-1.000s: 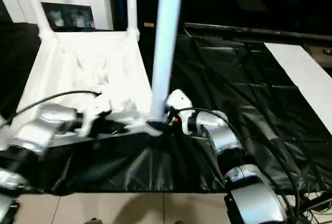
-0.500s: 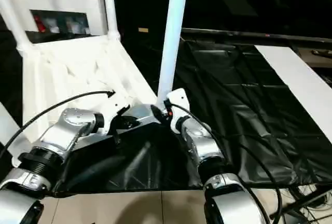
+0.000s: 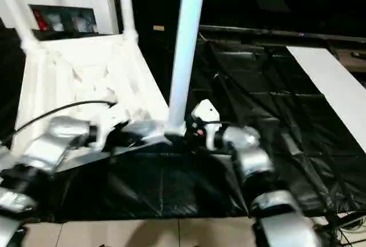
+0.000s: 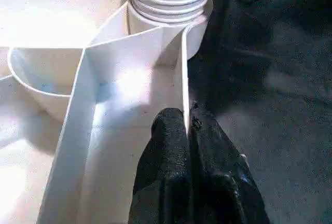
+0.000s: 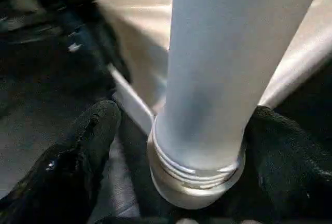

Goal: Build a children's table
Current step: Rotate leg to tighten

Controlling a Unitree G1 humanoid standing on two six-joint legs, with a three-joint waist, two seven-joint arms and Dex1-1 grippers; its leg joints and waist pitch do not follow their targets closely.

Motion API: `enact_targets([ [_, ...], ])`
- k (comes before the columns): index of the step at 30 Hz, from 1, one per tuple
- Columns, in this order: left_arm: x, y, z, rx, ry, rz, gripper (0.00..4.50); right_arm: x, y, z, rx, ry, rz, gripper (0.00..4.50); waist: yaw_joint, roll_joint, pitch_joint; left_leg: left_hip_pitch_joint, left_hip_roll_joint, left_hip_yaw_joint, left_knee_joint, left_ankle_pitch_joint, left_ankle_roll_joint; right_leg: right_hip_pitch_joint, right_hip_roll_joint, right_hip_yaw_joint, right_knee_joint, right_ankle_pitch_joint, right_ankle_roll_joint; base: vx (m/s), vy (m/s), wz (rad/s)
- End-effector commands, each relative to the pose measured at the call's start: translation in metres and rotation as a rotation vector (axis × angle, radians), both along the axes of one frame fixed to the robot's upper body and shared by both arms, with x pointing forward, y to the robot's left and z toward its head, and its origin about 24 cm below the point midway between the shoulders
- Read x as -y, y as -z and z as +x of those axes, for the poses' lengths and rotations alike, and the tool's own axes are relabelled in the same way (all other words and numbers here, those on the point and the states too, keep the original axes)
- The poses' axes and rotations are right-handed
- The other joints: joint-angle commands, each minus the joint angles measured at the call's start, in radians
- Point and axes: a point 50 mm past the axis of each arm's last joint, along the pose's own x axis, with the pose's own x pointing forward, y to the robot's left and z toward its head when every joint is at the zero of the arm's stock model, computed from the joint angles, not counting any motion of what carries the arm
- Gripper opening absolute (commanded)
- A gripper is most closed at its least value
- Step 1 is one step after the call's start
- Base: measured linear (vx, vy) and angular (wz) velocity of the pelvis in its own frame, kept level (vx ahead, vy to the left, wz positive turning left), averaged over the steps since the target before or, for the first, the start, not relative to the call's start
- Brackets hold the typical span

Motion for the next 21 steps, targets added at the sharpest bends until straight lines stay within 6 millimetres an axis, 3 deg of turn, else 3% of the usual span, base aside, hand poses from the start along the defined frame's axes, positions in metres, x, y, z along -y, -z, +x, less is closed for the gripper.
enact_targets([
  [1,0.01,-0.001,-0.004,-0.003,0.079,-0.04,0.0,-0.009,0.001,-0.004,-0.012,-0.116,-0.044,4.12,0.001,-0.001,-0.058,-0.005,-0.007,0.017,-0.048,-0.109,0.088,0.057,-0.059,0.042,-0.053,-0.042,-0.244,0.0,0.0,0.0],
  [2,0.009,-0.001,-0.005,-0.007,0.091,-0.035,0.0,-0.008,0.001,-0.004,-0.013,-0.125,-0.05,3.98,0.002,0.002,-0.057,-0.004,-0.006,0.017,-0.049,-0.112,0.084,0.057,-0.06,0.043,-0.053,-0.041,-0.249,0.0,0.0,0.0],
  [8,0.003,-0.002,-0.008,-0.019,0.156,-0.012,0.0,-0.01,0.001,-0.002,0.006,-0.188,-0.119,3.58,0.009,-0.008,-0.054,0.001,-0.003,0.019,-0.05,-0.144,0.061,0.053,-0.063,0.044,-0.058,-0.102,-0.238,0.0,0.0,0.0],
  [12,0.001,-0.003,-0.008,-0.015,0.167,-0.01,0.0,-0.014,0.004,-0.003,0.004,-0.208,-0.133,3.29,0.02,-0.009,-0.054,0.0,-0.004,0.02,-0.05,-0.129,0.052,0.055,-0.063,0.045,-0.053,-0.082,-0.232,0.0,0.0,0.0],
  [17,0.0,-0.004,-0.009,-0.019,0.173,-0.011,0.0,-0.016,0.003,-0.001,0.007,-0.204,-0.131,2.79,0.021,-0.008,-0.054,0.0,-0.004,0.019,-0.05,-0.131,0.046,0.055,-0.063,0.045,-0.051,-0.075,-0.233,0.0,0.0,0.0],
  [21,-0.001,-0.003,-0.01,-0.022,0.182,-0.004,0.0,-0.016,0.003,-0.001,0.004,-0.213,-0.131,2.68,0.021,-0.007,-0.055,-0.001,-0.004,0.019,-0.049,-0.13,0.046,0.056,-0.063,0.045,-0.05,-0.069,-0.235,0.0,0.0,0.0],
])
